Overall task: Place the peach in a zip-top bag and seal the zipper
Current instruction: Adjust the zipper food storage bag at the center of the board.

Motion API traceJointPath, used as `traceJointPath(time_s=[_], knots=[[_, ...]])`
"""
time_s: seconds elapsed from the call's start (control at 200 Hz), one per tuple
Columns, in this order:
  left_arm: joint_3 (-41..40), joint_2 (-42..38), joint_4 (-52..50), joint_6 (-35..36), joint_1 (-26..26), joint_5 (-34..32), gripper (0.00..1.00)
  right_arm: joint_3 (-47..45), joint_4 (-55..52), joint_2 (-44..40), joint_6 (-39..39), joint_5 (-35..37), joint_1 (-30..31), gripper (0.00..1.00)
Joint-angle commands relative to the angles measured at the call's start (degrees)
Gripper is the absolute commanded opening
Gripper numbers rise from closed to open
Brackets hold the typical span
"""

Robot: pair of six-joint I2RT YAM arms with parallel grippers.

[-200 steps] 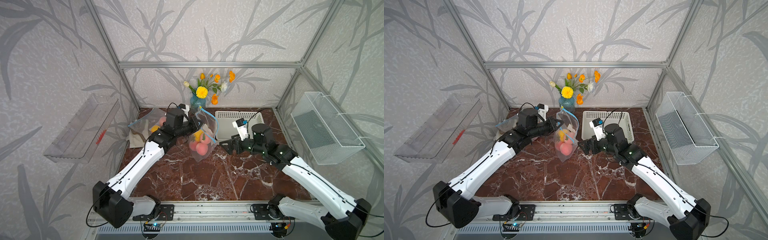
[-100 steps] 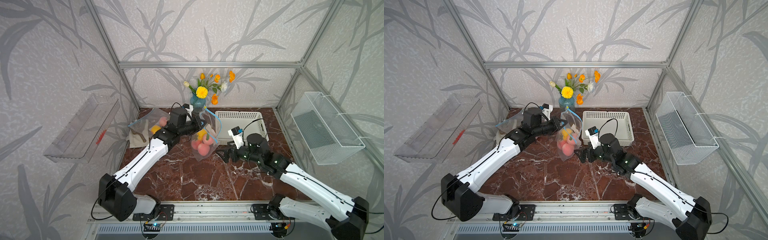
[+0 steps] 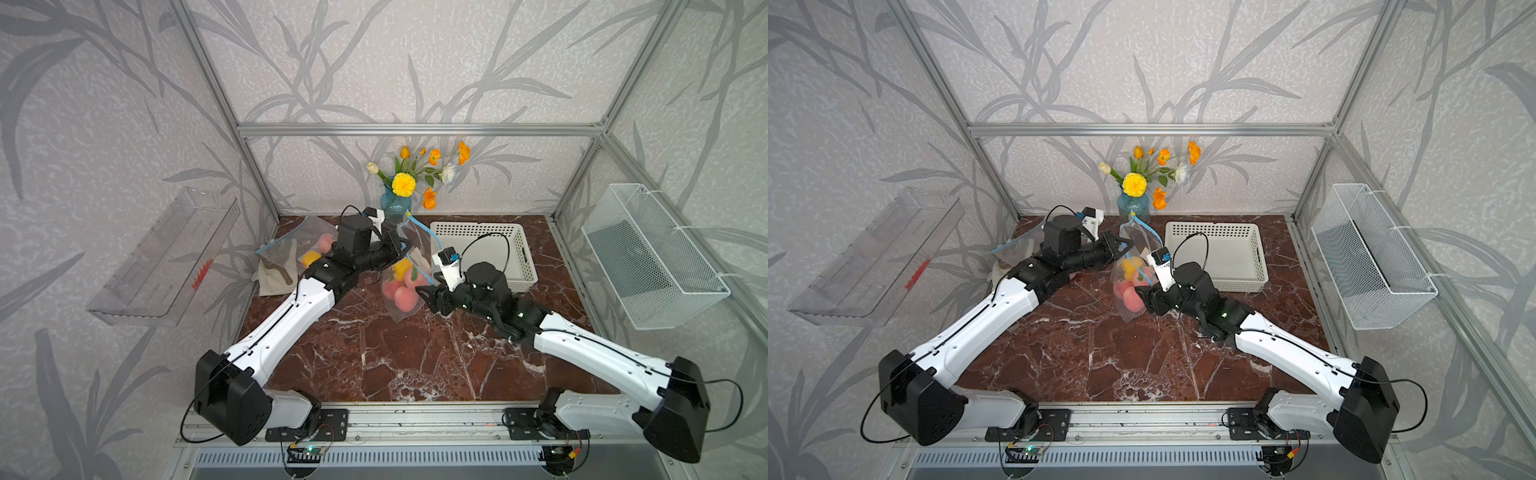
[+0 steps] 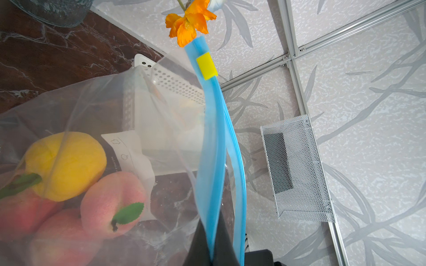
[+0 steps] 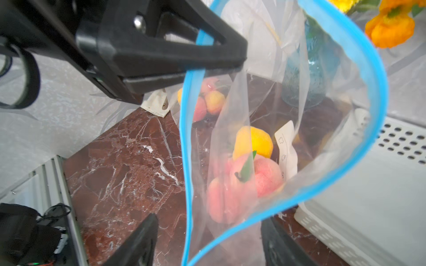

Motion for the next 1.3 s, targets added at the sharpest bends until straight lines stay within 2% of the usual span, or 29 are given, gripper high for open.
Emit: traceJointPath(time_s=[0.0,0.05,0.13,0.25,0.38,0.53,0.67,0.755,0.825,0.905,0.99,1.105,1.205,1.295], knots=[[0.19,-1.31,-0.53,-1.23,0.11,0.40,0.04,1.42,1.92,0.20,-5.38,6.17,0.56,0.62],[0.34,-1.31,-0.59,-1.49,0.12,0.57,0.05,1.42,2.86,0.44,-6.34,6.74,0.57,0.54],[0.54,-1.49,-0.44,-1.55,0.21,0.83,0.12,2.57,2.21,1.21,-6.92,6.88,0.57,0.38],[1.15,-1.55,-0.84,-0.51,1.15,1.38,0.37,6.68,-2.96,3.25,-8.73,6.25,0.49,0.16],[1.08,-2.05,-0.77,0.56,3.87,2.14,0.50,8.38,-5.43,2.96,-11.82,5.59,0.09,0.00],[1.06,-3.43,-2.41,4.38,8.06,2.85,0.65,11.19,-10.36,1.49,-14.87,-0.11,-3.47,0.00],[-0.85,-6.77,-1.50,7.55,11.51,1.89,0.84,14.20,-15.12,0.22,-17.20,-5.73,-8.21,0.00],[-2.31,-9.04,-0.33,11.87,12.53,1.73,0.95,15.62,-17.78,-0.60,-19.25,-8.77,-10.63,0.00],[-4.28,-10.11,1.67,17.25,12.92,1.81,0.99,16.63,-19.85,-1.26,-21.41,-12.20,-12.37,0.00],[-7.16,-10.11,4.51,23.08,13.19,1.98,1.00,17.63,-21.86,-2.13,-23.47,-15.47,-14.11,0.00],[-10.90,-9.04,9.60,27.97,13.29,3.05,1.00,16.79,-21.09,-3.49,-24.58,-15.99,-15.60,0.00],[-16.92,-8.34,18.11,32.39,13.38,5.38,1.00,14.88,-19.81,-4.86,-24.45,-17.68,-18.38,0.00],[-22.02,-8.02,28.01,36.02,13.46,8.88,1.00,13.12,-19.19,-5.93,-24.64,-19.17,-19.65,0.00],[-23.60,-7.01,31.88,39.42,13.46,15.44,1.00,11.92,-18.40,-6.64,-24.67,-19.52,-20.25,0.00]])
